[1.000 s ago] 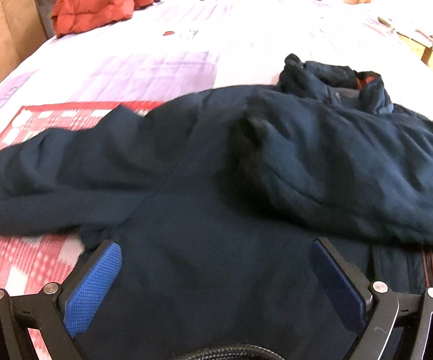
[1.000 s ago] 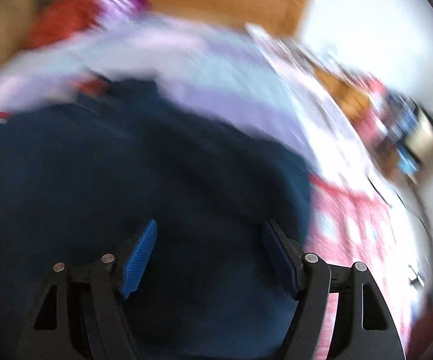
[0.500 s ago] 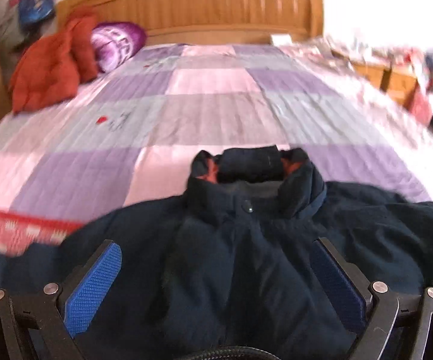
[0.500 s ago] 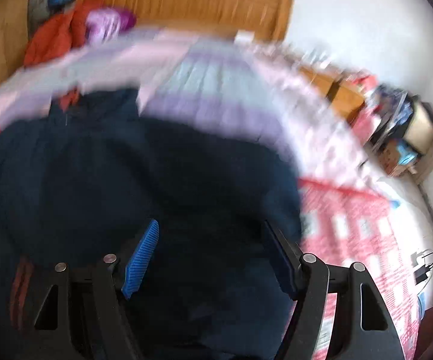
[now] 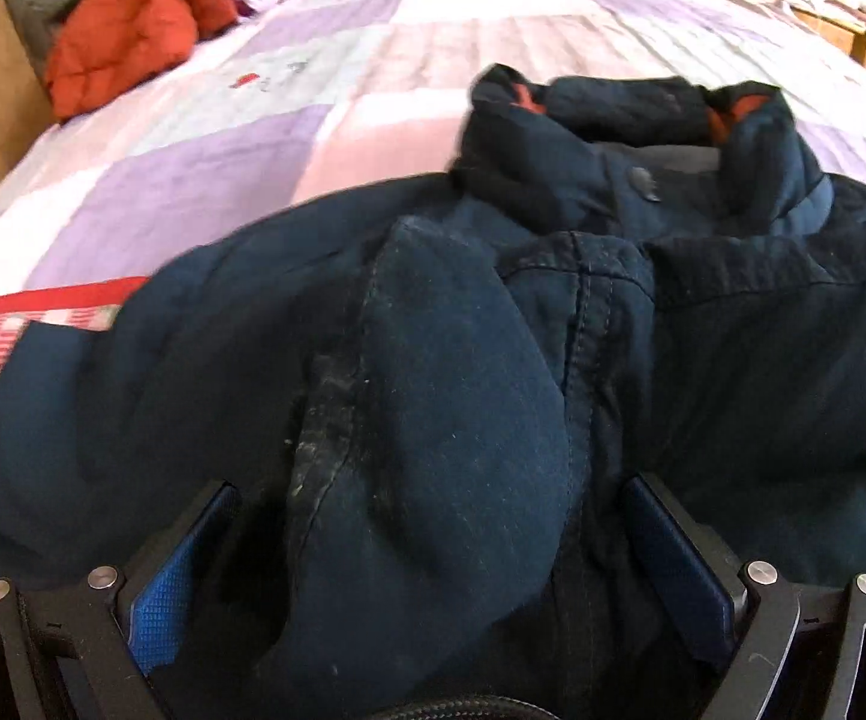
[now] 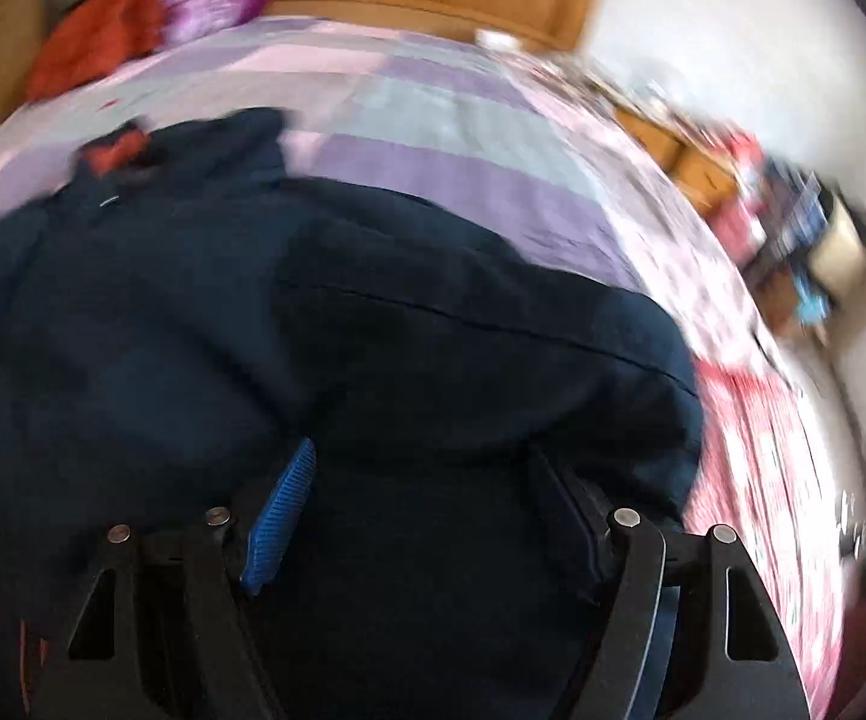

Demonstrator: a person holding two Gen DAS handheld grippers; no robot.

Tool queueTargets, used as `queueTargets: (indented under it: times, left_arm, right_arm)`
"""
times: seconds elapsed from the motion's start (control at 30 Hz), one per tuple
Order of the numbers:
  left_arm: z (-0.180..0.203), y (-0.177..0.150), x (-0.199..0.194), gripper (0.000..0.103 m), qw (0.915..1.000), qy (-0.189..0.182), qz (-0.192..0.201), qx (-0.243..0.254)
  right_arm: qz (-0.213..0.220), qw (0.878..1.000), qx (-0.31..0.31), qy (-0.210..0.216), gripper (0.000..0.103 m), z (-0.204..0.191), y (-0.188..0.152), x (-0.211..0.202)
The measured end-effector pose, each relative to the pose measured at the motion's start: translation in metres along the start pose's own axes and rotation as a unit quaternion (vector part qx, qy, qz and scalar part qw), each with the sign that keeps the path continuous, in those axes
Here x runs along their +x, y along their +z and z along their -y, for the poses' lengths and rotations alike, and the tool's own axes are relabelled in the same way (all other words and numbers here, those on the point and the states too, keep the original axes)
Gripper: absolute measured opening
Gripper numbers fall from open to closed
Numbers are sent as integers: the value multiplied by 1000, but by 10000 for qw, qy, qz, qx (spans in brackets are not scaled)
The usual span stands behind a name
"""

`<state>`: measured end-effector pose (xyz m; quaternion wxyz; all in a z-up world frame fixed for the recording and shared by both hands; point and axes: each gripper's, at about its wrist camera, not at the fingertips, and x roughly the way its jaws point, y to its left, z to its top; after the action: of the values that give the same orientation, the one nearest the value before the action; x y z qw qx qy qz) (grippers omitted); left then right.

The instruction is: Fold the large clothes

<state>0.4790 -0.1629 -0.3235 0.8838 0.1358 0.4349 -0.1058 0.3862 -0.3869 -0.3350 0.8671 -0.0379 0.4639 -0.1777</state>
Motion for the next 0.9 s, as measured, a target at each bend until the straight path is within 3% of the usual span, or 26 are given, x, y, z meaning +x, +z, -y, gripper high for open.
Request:
queueTargets:
  times: [0.13,0.23,0.27,0.33,0.37,0.4,0.47,0.57,0.7,0.8,0.9]
  left_arm:
    - [2,10,-10,103,9998,-4,91,163]
    - [14,18,-33,103,9968,-286,654,352]
    - [20,19,-38,103,9949,-311,836,480]
    - [32,18,-24,103,9944,-100,739,751]
    - [33,16,-4,103,9961,-9,374,796]
    - [21,13,14,103,9982,-321,40,515]
    - [4,14,20,103,9987,-514,-7,39]
    - [-9,14,18,103,9989,-446,-22,-128]
    - [-5,26,-7,103,9989,-360,279,-109]
    - [21,50,-36,103,9934,-765,850,-64]
    - [65,70,-33,103,9910,-1074,761,239]
  right_arm:
    - [253,9988,386,170,74,28,-8,-13]
    - [1126,9906,781,-51,74,63,-15,-55]
    - [1168,9892,871,-164,75,68,-13,-55]
    - [290,9939,1037,-224,75,85,-18,-18]
    - [-27,9928,1199,-81,77,94,-25,0]
    - [-14,9880,1535,173,81,107,-32,5]
    - [-102,9840,1754,311,87,117,-35,11]
    - [-36,9861,1646,216,87,114,-31,7]
    - [543,9919,1120,-248,87,90,-25,-20]
    - [1139,9910,633,-315,87,62,-2,-46]
    - [1112,9924,518,-55,87,41,24,-46]
